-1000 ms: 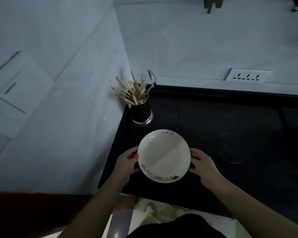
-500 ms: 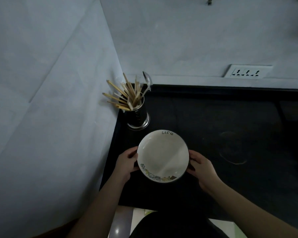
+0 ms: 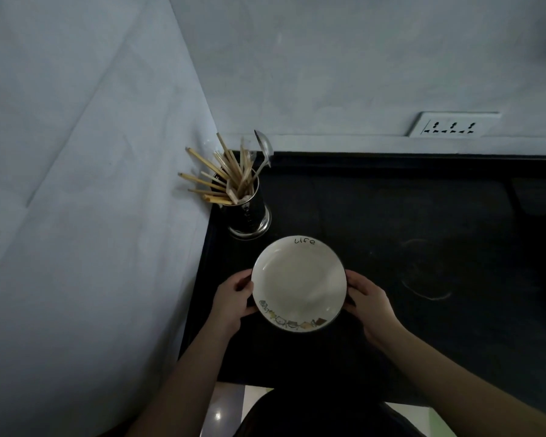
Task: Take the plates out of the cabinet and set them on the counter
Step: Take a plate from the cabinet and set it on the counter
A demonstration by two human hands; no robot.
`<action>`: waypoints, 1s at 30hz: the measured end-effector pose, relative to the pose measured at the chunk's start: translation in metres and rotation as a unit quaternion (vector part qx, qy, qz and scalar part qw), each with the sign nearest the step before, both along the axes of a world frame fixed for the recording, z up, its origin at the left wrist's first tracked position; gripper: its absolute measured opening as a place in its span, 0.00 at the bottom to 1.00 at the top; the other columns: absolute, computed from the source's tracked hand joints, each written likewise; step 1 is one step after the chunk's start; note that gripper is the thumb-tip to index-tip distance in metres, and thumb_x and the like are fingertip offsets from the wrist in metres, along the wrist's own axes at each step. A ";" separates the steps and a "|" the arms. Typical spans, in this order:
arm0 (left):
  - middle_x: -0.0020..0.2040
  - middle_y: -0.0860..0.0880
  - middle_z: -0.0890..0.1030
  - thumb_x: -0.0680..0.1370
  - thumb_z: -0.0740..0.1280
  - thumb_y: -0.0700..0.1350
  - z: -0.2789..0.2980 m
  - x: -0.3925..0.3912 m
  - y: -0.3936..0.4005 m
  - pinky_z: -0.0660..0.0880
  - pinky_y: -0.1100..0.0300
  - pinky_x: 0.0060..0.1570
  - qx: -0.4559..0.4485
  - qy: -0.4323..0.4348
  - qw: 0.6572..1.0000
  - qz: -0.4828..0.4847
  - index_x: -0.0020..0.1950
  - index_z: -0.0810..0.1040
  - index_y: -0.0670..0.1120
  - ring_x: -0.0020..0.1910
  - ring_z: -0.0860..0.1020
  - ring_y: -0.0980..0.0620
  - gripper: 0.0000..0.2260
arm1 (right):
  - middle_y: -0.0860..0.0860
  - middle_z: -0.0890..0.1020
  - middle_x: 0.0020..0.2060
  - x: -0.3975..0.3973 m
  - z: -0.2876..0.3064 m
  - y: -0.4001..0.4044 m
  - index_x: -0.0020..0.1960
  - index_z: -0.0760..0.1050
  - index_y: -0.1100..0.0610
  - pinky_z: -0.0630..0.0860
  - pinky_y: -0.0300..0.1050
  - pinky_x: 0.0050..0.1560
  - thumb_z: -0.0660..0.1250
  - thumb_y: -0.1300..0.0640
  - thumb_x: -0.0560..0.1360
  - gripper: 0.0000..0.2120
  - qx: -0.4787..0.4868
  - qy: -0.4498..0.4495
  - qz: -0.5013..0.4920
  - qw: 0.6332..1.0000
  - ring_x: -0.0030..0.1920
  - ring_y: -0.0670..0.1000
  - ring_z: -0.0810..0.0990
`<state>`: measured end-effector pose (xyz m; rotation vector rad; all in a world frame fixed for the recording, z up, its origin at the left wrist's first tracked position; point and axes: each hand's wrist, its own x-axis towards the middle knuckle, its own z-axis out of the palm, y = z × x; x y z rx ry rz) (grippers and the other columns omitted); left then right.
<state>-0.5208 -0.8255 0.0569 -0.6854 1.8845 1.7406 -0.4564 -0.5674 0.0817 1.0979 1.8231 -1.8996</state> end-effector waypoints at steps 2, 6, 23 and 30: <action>0.59 0.51 0.79 0.80 0.67 0.40 0.003 0.000 0.001 0.83 0.53 0.39 -0.001 -0.007 1.000 0.001 0.57 0.81 0.56 0.56 0.79 0.50 0.12 | 0.39 0.85 0.43 -0.002 -0.001 0.001 0.48 0.79 0.40 0.78 0.34 0.32 0.62 0.64 0.79 0.18 0.000 -0.001 0.006 1.000 0.42 0.39 0.83; 0.58 0.50 0.78 0.79 0.67 0.40 0.010 -0.003 0.003 0.81 0.59 0.33 -0.028 -0.014 1.000 0.000 0.58 0.79 0.54 0.53 0.79 0.53 0.12 | 0.42 0.84 0.44 -0.007 0.002 0.004 0.51 0.79 0.41 0.77 0.34 0.31 0.64 0.63 0.77 0.16 0.006 -0.012 0.020 1.000 0.40 0.39 0.83; 0.64 0.49 0.78 0.80 0.59 0.55 0.082 0.050 0.045 0.71 0.49 0.62 -0.551 0.302 0.699 -0.343 0.70 0.73 0.48 0.63 0.74 0.49 0.21 | 0.49 0.66 0.74 0.007 0.072 0.045 0.76 0.58 0.45 0.70 0.52 0.66 0.59 0.44 0.79 0.26 0.395 0.058 0.392 0.829 0.70 0.51 0.69; 0.80 0.48 0.59 0.76 0.40 0.68 0.109 0.072 0.059 0.43 0.40 0.75 -0.592 0.303 0.608 -0.434 0.79 0.56 0.54 0.79 0.53 0.45 0.35 | 0.51 0.60 0.77 0.043 0.081 0.039 0.77 0.53 0.46 0.53 0.54 0.74 0.46 0.37 0.78 0.30 0.555 0.109 0.420 0.710 0.76 0.53 0.58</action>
